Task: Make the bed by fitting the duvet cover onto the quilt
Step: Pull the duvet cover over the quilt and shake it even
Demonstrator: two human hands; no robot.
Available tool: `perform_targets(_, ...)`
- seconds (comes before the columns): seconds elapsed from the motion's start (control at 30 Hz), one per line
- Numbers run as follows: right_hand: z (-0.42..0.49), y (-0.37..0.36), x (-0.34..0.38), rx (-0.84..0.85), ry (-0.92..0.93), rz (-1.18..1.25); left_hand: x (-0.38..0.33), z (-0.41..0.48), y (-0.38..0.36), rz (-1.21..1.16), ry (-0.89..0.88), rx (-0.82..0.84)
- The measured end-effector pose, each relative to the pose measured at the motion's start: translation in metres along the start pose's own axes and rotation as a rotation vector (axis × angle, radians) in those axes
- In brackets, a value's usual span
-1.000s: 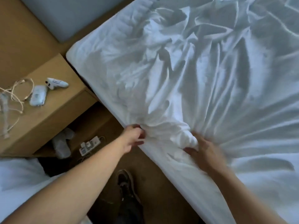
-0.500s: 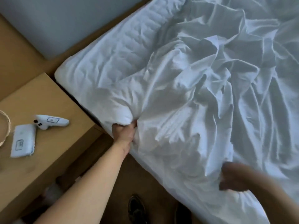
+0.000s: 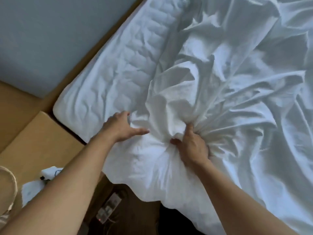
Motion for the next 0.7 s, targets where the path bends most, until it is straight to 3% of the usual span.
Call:
perform_targets(0.07,0.008,0.013,0.004,0.02,0.012,0.035,-0.018,0.015,-0.036,0.067,-0.014,0.182)
perform_targets(0.17,0.024,0.037,0.031,-0.111,0.167,0.114,-0.022,0.017,-0.057,-0.052,-0.111,0.212)
perform_targets(0.27,0.044,0.047,0.074,-0.307,0.379,0.12,0.022,0.024,0.0,-0.253,-0.112,-0.174)
perform_targets(0.33,0.053,0.031,0.075,-0.31,0.346,-0.051,0.064,0.013,0.024,-0.257,-0.053,-0.35)
perform_targets(0.37,0.054,0.018,0.067,-0.267,0.281,-0.14,0.08,0.008,0.02,-0.189,0.008,-0.305)
perform_targets(0.43,0.046,-0.008,0.04,-0.154,0.183,-0.274,0.091,-0.005,-0.02,0.041,0.091,0.007)
perform_targets(0.5,0.046,-0.02,0.034,-0.123,0.144,-0.294,0.087,0.009,-0.034,0.174,0.064,0.253)
perform_targets(0.53,0.05,-0.02,0.039,-0.121,0.121,-0.28,0.077,0.026,-0.026,0.1,0.044,0.293)
perform_targets(0.63,0.057,-0.01,0.05,-0.226,0.036,-0.146,0.032,0.084,0.005,-0.458,0.084,0.295)
perform_targets(0.7,0.047,-0.005,0.051,-0.322,0.029,-0.115,-0.01,0.1,0.004,-0.476,0.068,0.244)
Point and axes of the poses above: each hand's wrist, its own z-axis towards the middle knuckle, its own y-axis out of the back of the hand, x = y × z, the point moved 6 cm from there along z, towards the middle knuckle, and after that the axes turned 9 degrees about -x, right-handed, at the moved point
